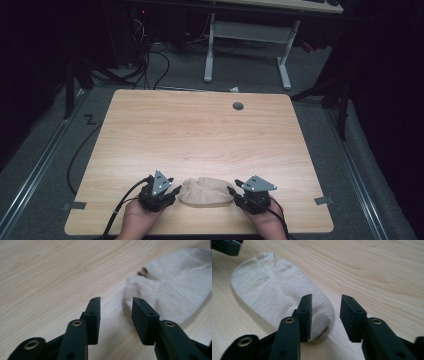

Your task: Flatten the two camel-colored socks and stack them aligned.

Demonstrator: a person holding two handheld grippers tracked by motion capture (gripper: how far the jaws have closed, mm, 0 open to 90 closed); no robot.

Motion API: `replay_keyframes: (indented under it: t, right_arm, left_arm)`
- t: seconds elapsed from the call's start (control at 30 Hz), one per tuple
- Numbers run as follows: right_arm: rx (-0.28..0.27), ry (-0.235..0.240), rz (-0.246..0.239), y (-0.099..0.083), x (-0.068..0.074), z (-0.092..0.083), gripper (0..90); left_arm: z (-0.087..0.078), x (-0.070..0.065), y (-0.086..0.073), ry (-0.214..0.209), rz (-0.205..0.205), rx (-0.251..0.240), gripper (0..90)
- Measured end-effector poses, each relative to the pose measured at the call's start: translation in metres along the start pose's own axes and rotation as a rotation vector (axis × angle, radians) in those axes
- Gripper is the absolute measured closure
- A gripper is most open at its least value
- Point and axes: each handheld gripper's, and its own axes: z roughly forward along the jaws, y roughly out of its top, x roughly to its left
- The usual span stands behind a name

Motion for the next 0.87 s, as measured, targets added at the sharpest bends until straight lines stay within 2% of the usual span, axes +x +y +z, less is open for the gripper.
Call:
replay_keyframes:
  t: [0.1, 0.2, 0.27, 0.33, 0.4, 0.5, 0.6, 0.67, 0.7, 0.73, 0.8, 0.87]
  right_arm:
    - [-0.014, -0.014, 0.015, -0.001, -0.005, 0.000, 55.1]
    - [-0.026, -0.029, 0.038, -0.003, -0.015, 0.002, 53.1]
    - [-0.036, -0.056, 0.052, -0.004, -0.024, 0.003, 52.2]
    - [-0.044, -0.082, 0.089, -0.004, -0.034, 0.005, 52.2]
    - [-0.042, -0.121, 0.113, -0.002, -0.048, 0.010, 51.6]
    - [-0.038, -0.183, 0.158, 0.005, -0.072, 0.017, 50.4]
    - [-0.032, -0.233, 0.238, 0.006, -0.091, 0.019, 50.2]
    - [-0.036, -0.238, 0.272, -0.002, -0.093, 0.019, 50.7]
    - [-0.034, -0.225, 0.284, -0.006, -0.090, 0.018, 51.1]
    - [-0.019, -0.218, 0.273, -0.008, -0.087, 0.018, 51.1]
    - [-0.003, -0.228, 0.215, -0.009, -0.082, 0.016, 51.4]
    - [-0.002, -0.225, 0.211, -0.008, -0.081, 0.015, 51.3]
  left_arm:
    - [-0.006, 0.016, 0.001, 0.028, -0.032, -0.023, 55.9]
    - [-0.011, 0.032, 0.001, 0.032, -0.081, -0.039, 51.7]
    - [-0.014, 0.041, -0.001, 0.053, -0.092, -0.049, 50.1]
    - [-0.017, 0.051, -0.003, 0.093, -0.084, -0.049, 48.5]
    - [-0.020, 0.066, -0.007, 0.145, -0.089, -0.035, 46.0]
    - [-0.024, 0.094, -0.019, 0.205, -0.144, -0.002, 41.7]
    - [-0.027, 0.115, -0.037, 0.254, -0.209, 0.041, 40.8]
    - [-0.028, 0.121, -0.041, 0.261, -0.259, 0.043, 40.9]
    - [-0.028, 0.121, -0.040, 0.271, -0.263, 0.045, 40.9]
    - [-0.028, 0.121, -0.039, 0.273, -0.263, 0.044, 40.8]
    - [-0.027, 0.118, -0.037, 0.270, -0.250, 0.039, 40.6]
    - [-0.026, 0.114, -0.037, 0.264, -0.231, 0.047, 40.6]
